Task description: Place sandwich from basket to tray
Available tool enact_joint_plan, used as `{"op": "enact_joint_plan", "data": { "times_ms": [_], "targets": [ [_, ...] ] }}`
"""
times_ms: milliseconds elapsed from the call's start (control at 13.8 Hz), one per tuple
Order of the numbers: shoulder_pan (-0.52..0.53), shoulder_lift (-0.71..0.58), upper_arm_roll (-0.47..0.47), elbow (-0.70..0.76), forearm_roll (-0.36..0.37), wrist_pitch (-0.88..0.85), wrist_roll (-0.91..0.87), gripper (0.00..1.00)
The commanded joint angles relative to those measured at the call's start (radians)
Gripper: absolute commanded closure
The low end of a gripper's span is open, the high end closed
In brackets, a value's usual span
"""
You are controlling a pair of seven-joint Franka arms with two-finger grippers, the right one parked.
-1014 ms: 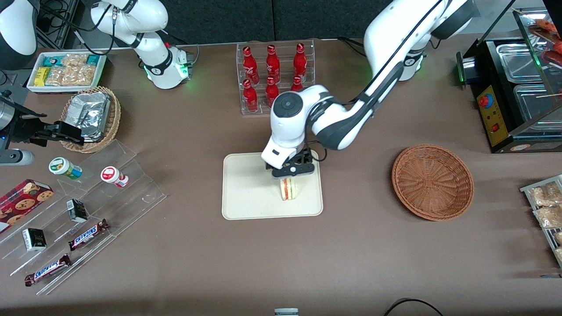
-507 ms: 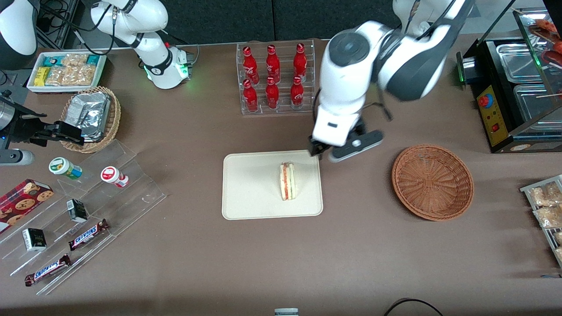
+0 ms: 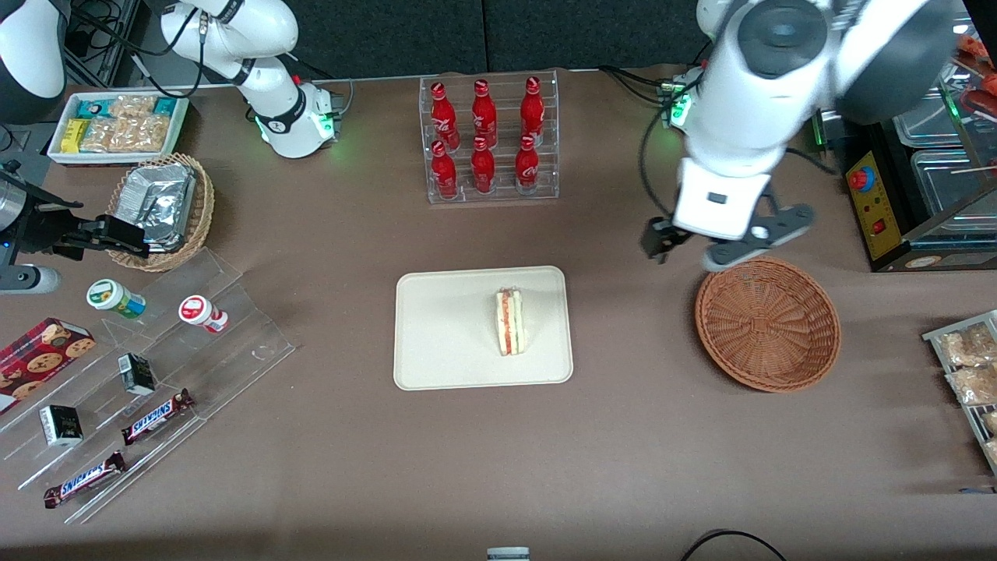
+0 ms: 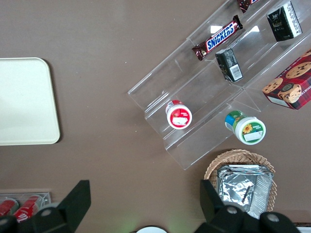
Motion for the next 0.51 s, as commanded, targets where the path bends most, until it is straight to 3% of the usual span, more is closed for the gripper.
{"op": "enact_joint_plan", "data": {
  "times_ms": [0, 145, 435],
  "targets": [
    [0.079, -0.071, 0.033, 0.006, -0.084, -0.094, 0.187, 0.00],
    [0.056, -0.134, 0.158, 0.002, -0.145, -0.128, 0.304, 0.00],
    [0.018, -0.215, 0.338, -0.003, -0.174, -0.253, 0.557, 0.00]
  ]
}}
